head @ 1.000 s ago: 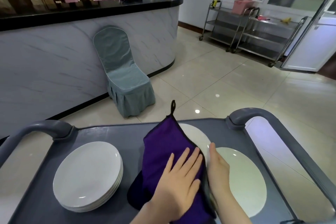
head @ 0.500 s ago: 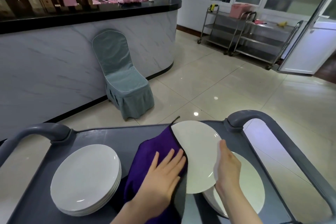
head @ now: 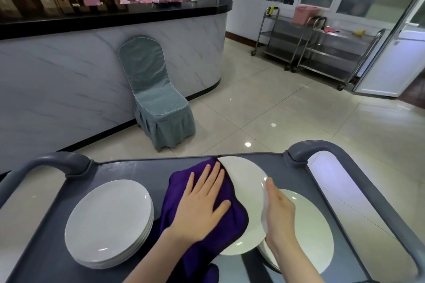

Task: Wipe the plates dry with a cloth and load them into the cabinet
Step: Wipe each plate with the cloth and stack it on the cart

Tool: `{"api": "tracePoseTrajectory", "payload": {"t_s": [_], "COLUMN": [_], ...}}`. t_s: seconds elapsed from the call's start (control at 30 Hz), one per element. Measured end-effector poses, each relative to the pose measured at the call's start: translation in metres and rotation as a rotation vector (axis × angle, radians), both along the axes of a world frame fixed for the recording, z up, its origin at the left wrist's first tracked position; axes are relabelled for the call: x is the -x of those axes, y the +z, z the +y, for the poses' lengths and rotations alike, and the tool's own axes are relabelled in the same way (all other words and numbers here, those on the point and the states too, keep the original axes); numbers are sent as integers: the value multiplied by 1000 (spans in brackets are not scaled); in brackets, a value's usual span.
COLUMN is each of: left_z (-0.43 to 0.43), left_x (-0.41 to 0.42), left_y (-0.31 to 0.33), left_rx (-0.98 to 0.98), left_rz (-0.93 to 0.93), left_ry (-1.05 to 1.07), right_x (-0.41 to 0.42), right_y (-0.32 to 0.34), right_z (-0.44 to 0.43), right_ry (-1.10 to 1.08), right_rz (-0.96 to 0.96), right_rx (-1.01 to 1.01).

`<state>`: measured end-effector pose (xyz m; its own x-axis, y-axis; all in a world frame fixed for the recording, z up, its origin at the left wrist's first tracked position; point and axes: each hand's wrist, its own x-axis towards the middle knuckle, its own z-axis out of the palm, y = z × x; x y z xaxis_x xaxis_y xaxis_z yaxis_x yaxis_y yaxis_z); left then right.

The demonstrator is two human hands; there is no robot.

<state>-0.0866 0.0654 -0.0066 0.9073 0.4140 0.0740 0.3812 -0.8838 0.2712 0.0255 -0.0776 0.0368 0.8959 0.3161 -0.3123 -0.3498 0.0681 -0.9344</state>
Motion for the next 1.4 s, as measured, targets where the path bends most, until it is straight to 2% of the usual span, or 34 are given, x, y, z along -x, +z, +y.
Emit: {"api": "tracePoseTrajectory", "payload": {"t_s": [0.2, 0.37, 0.47, 0.63, 0.73, 0.8, 0.9, 0.97, 1.07, 1.17, 1.23, 1.3, 1.4], "left_z": [-43, -79, -72, -36, -14, 0, 14, 16, 7, -9, -17, -14, 4], "left_x": [37, 9, -11, -34, -38, -34, -24, -16, -1, 11, 15, 16, 16], "left_y": [-7, 5, 23, 41, 51, 60, 69, 67, 52, 29, 20, 23, 44], "left_rx": [-5, -142, -143, -122, -74, 18, 342, 542, 720, 967, 1097, 1074, 874], "left_rz": [-8, 6, -36, -155, -221, -247, -294, -384, -562, -670, -689, -659, -578], "left_ry": [-145, -164, -96, -96, -57, -42, 6, 81, 286, 530, 622, 615, 435], "right_x": [-12, 5, 9, 13, 15, 10, -3, -10, -18, -19, -14, -7, -6], "right_y": [5, -4, -5, 4, 13, 24, 41, 49, 51, 41, 31, 23, 27], "right_z": [-4, -3, -6, -7, -10, -12, -15, -16, -21, -23, -22, -22, -26], "right_ry": [-67, -40, 12, 111, 201, 269, 428, 489, 422, 232, 137, 120, 244], "right_rz": [20, -24, -83, -40, -179, -340, -580, -659, -644, -474, -358, -319, -385], "right_rx": [1, 51, 100, -34, -4, 73, 182, 232, 231, 135, 125, 153, 144]}}
